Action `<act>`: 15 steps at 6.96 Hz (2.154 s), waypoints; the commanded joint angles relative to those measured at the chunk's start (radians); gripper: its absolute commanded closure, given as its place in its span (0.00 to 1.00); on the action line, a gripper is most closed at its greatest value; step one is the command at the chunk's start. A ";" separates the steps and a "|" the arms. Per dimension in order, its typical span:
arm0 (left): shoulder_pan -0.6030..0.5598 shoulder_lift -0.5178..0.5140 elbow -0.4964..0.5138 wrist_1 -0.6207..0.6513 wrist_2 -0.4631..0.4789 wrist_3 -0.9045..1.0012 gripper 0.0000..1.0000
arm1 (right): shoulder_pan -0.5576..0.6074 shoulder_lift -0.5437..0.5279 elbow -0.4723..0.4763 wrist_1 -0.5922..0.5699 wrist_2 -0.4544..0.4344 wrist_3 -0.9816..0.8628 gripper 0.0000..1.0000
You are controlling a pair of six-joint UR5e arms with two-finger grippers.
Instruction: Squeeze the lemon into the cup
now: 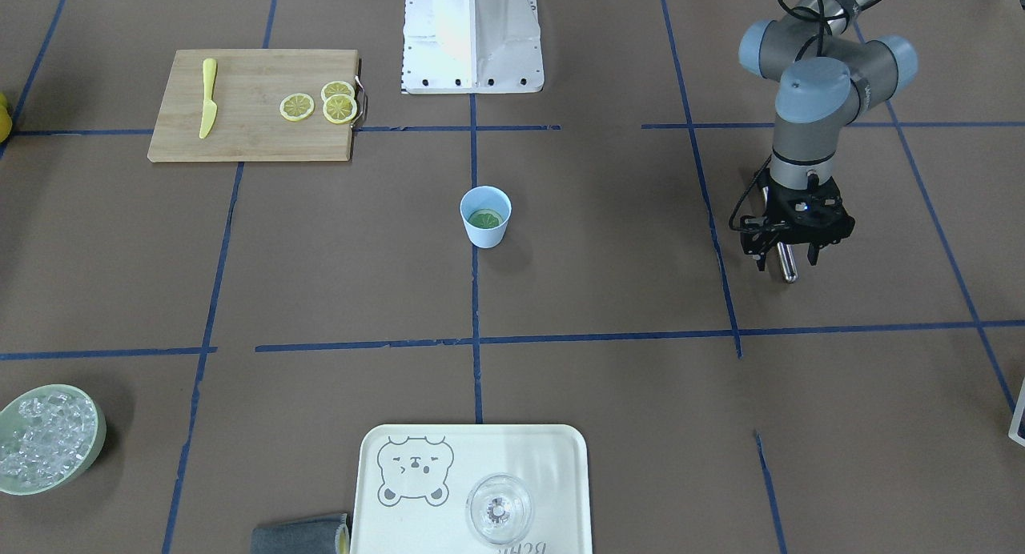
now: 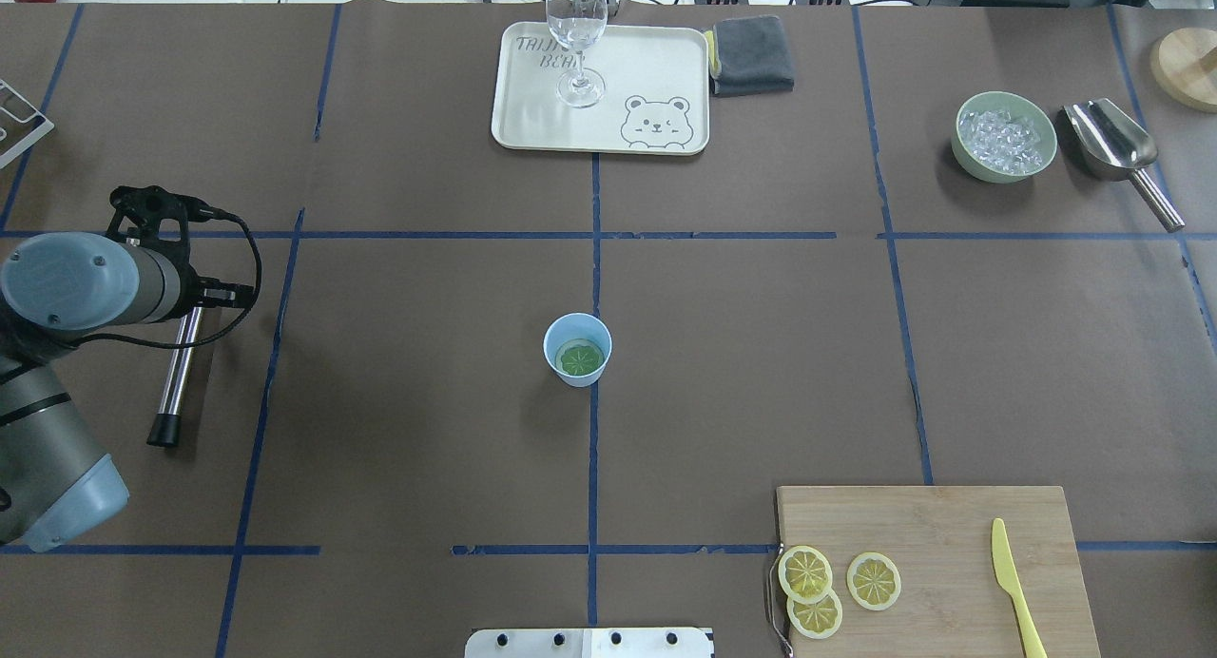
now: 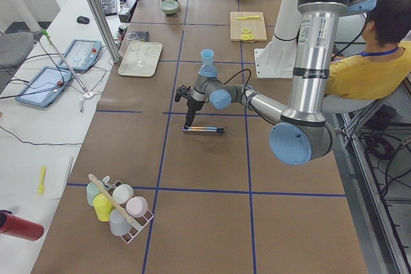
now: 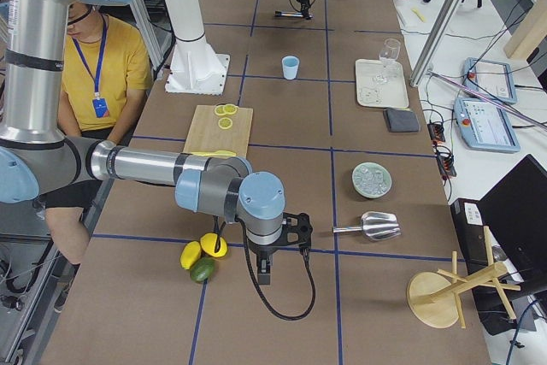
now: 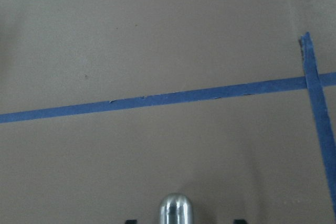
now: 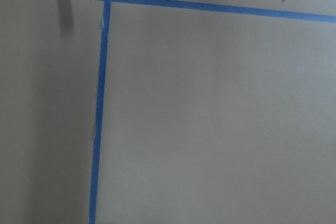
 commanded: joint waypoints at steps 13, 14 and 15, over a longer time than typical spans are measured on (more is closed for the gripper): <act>-0.897 0.228 0.063 0.252 -0.726 1.112 0.00 | 0.002 -0.002 0.006 0.001 0.005 0.001 0.00; -0.897 0.228 0.048 0.253 -0.745 1.107 0.00 | 0.002 -0.002 0.006 0.001 0.005 0.001 0.00; -0.897 0.227 0.060 0.253 -0.748 1.086 0.00 | 0.002 -0.002 0.005 0.001 0.003 0.001 0.00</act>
